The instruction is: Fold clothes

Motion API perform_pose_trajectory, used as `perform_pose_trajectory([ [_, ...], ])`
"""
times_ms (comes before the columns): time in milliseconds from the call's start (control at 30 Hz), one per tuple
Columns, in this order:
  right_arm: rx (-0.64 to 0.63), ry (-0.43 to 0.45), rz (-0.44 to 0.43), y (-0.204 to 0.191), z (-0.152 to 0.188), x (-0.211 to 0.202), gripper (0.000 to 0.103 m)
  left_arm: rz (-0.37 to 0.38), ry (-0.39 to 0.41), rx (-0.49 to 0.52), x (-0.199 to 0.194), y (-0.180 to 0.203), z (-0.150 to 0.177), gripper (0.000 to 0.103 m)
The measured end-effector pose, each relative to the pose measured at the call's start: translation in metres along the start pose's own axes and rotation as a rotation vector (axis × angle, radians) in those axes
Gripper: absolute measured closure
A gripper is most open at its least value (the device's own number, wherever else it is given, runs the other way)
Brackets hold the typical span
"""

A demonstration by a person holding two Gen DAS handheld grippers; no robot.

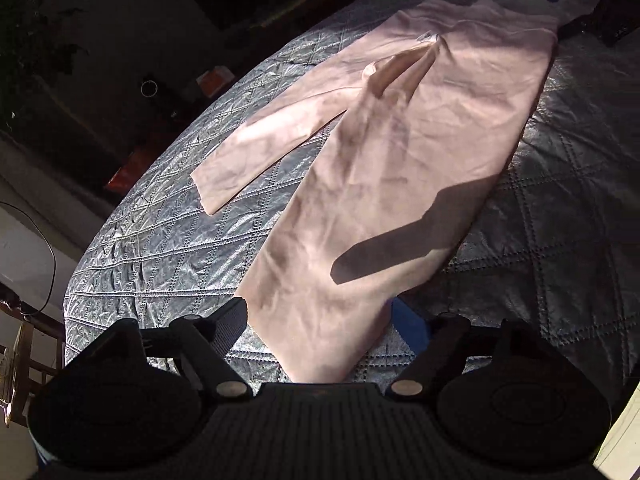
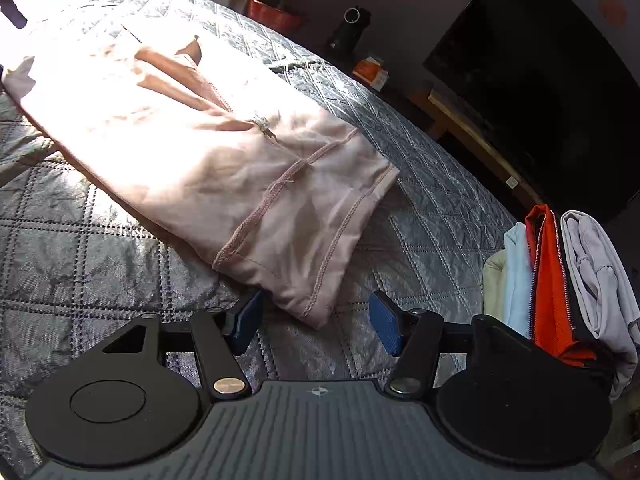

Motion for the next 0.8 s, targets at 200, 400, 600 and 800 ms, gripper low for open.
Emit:
perform_pose_trajectory([
  [200, 0.037, 0.016, -0.001, 0.006, -0.002, -0.007, 0.038, 0.047, 0.020, 0.054, -0.002, 0.003, 0.002, 0.041],
  [400, 0.080, -0.002, -0.027, 0.006, -0.001, 0.001, 0.039, 0.096, 0.026, 0.101, -0.005, 0.009, 0.000, 0.056],
  [600, -0.031, 0.008, -0.018, -0.009, -0.008, 0.002, 0.038, 0.128, -0.002, 0.042, -0.001, 0.001, -0.001, 0.052],
  [800, -0.183, 0.022, 0.002, -0.021, -0.011, -0.002, 0.041, 0.177, -0.047, -0.048, 0.003, -0.007, -0.001, 0.056],
])
Point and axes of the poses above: each gripper's, at about its wrist camera, not at the fingertips, and x roughly the way its jaws point, y to its right, z to its underside, the point moved 8 cm from there along x, roughly the way its jaws point, and after that the axes turned 4 degrees about y, right-handed, at the moved point
